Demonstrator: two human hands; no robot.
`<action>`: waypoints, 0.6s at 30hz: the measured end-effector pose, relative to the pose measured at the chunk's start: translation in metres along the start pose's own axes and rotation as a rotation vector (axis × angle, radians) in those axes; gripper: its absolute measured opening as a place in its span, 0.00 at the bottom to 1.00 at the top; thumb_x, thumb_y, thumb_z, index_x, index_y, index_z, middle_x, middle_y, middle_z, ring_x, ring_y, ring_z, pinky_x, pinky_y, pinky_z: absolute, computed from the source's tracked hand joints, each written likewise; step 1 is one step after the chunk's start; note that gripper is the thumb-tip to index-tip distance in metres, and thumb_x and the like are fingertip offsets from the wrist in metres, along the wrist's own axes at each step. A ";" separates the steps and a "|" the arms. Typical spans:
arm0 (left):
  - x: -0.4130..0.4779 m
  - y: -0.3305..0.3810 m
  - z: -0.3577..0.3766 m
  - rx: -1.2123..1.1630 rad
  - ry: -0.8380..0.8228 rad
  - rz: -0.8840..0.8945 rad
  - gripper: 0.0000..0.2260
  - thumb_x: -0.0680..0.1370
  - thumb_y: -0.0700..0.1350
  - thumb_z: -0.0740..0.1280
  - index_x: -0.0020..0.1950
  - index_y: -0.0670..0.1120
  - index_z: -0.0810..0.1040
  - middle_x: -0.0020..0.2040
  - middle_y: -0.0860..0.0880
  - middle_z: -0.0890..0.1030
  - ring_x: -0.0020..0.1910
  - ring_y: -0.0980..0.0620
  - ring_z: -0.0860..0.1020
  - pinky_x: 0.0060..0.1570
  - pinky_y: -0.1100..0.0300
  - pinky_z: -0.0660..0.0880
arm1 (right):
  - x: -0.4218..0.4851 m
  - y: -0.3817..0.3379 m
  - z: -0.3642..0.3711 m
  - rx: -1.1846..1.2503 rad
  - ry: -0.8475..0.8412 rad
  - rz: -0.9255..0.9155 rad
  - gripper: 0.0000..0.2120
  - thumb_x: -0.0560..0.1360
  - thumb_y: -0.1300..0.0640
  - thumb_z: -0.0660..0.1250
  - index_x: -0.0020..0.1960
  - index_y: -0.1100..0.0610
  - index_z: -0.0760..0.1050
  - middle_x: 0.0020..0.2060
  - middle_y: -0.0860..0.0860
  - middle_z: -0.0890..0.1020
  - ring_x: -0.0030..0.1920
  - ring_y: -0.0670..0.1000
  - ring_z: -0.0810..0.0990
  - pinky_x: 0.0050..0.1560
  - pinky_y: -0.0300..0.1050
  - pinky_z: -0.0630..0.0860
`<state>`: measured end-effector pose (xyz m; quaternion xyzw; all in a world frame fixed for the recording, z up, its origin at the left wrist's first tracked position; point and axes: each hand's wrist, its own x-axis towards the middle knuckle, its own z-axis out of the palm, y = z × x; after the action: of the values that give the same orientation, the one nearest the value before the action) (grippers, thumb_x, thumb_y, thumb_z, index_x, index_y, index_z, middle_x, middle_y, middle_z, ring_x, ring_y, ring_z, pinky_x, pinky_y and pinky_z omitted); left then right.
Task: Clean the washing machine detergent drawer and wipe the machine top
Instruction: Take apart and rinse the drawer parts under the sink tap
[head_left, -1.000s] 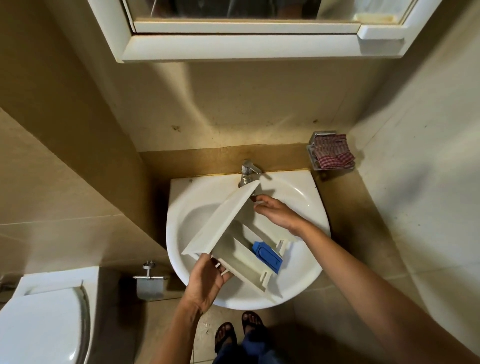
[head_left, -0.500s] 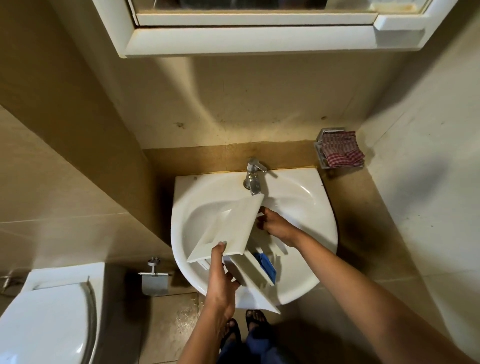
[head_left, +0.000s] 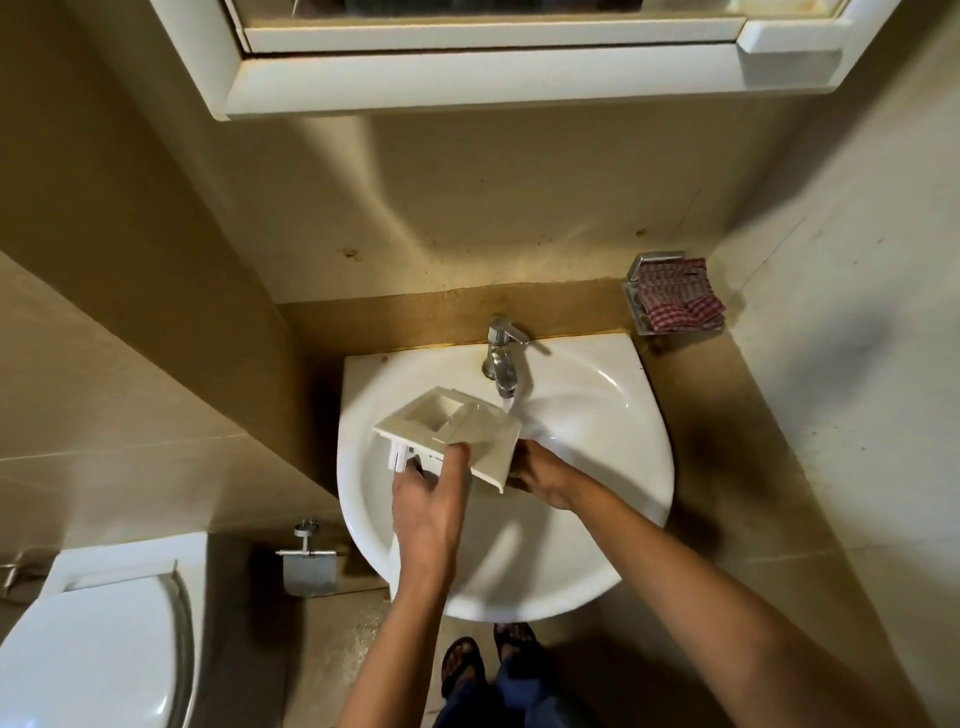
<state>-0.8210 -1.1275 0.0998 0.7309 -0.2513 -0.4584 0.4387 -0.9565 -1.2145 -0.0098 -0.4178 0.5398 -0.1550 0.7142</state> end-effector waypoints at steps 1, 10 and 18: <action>0.004 -0.003 0.002 0.047 0.028 0.043 0.19 0.69 0.61 0.65 0.38 0.45 0.75 0.29 0.50 0.74 0.31 0.48 0.73 0.49 0.43 0.75 | 0.001 0.001 0.000 0.070 0.021 0.025 0.26 0.72 0.54 0.61 0.64 0.69 0.68 0.48 0.56 0.74 0.48 0.54 0.71 0.53 0.47 0.72; -0.004 -0.032 0.044 0.254 0.091 0.246 0.24 0.68 0.60 0.62 0.58 0.49 0.74 0.55 0.49 0.73 0.63 0.45 0.68 0.70 0.33 0.44 | 0.019 -0.016 -0.024 0.653 0.181 0.139 0.11 0.80 0.56 0.58 0.53 0.61 0.76 0.42 0.55 0.81 0.43 0.54 0.79 0.46 0.47 0.76; -0.010 -0.032 0.039 0.105 0.014 0.260 0.30 0.65 0.70 0.62 0.59 0.52 0.71 0.53 0.55 0.75 0.56 0.54 0.73 0.57 0.52 0.70 | 0.031 -0.025 -0.041 0.486 0.149 0.206 0.10 0.81 0.59 0.57 0.48 0.59 0.77 0.30 0.51 0.84 0.35 0.50 0.82 0.37 0.43 0.77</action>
<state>-0.8611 -1.1201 0.0692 0.7173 -0.3647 -0.3788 0.4571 -0.9760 -1.2680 -0.0138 -0.1645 0.5774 -0.2369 0.7638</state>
